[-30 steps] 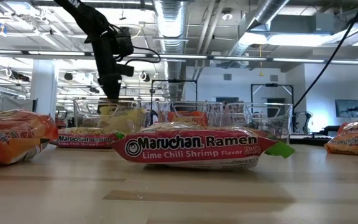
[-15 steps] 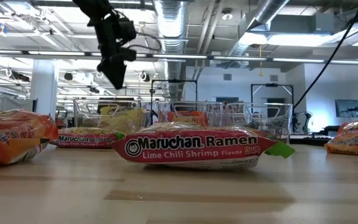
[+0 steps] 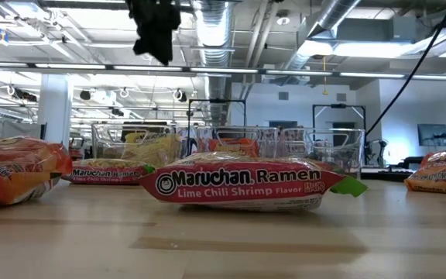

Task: Sort Maruchan noodles
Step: Put the green noodle pack into the right transparent bin

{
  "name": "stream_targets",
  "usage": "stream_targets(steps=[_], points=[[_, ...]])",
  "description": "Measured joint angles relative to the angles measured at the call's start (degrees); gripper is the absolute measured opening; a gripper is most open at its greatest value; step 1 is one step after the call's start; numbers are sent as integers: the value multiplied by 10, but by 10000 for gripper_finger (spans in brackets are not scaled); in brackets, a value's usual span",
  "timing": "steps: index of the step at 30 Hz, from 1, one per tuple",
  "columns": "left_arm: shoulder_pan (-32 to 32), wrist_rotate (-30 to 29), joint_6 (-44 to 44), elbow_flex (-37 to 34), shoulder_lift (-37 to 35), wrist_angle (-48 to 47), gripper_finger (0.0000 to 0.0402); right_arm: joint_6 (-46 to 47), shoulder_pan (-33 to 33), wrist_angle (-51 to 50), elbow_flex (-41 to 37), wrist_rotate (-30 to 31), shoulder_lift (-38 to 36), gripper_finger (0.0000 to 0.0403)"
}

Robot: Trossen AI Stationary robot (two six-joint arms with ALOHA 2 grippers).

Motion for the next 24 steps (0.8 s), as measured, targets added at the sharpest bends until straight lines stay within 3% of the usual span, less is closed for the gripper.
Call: stream_targets(steps=[5,14,24], points=[[-41,1,-16,21,-29,-5,113,80,-4,-63,0,-110,0,167],[-111,0,-44,22,-105,-53,113,170,11,-117,-13,-213,6,170],[-194,0,-97,22,-197,-59,113,233,57,-127,-12,-302,40,241]])
